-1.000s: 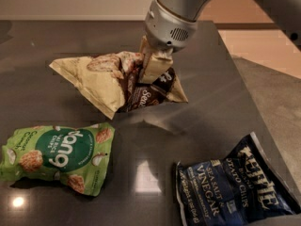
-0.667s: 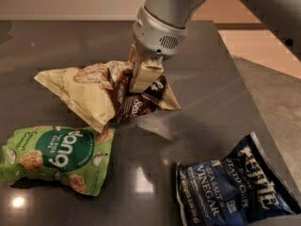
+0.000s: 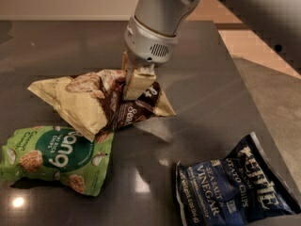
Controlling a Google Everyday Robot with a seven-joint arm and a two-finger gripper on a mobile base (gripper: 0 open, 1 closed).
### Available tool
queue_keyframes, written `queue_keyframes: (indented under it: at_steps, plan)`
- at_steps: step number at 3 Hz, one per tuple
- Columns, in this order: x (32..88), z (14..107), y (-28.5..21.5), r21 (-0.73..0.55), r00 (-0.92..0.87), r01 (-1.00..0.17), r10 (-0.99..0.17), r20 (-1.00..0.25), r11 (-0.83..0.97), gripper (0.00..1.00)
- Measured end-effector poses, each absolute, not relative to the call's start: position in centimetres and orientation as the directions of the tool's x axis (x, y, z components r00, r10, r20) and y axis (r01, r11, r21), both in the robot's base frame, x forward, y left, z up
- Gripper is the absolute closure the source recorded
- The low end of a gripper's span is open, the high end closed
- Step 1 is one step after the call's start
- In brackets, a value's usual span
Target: Move brown chip bag near green rice chip bag
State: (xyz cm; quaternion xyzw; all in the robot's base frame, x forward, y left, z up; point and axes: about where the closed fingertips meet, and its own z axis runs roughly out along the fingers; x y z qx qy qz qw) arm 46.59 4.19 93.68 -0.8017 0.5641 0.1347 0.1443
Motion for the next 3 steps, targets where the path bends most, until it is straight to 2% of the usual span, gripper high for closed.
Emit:
queue_keyframes:
  at_steps: [1, 2, 3]
  plan:
    - [46.69, 93.69, 4.43, -0.086, 0.329, -0.943, -0.864, -0.381, -0.321, 0.14]
    - [46.79, 93.71, 4.65, -0.093, 0.331, -0.943, -0.862, -0.383, -0.32, 0.0]
    - [46.79, 93.71, 4.66, -0.093, 0.331, -0.943, -0.862, -0.383, -0.32, 0.0]
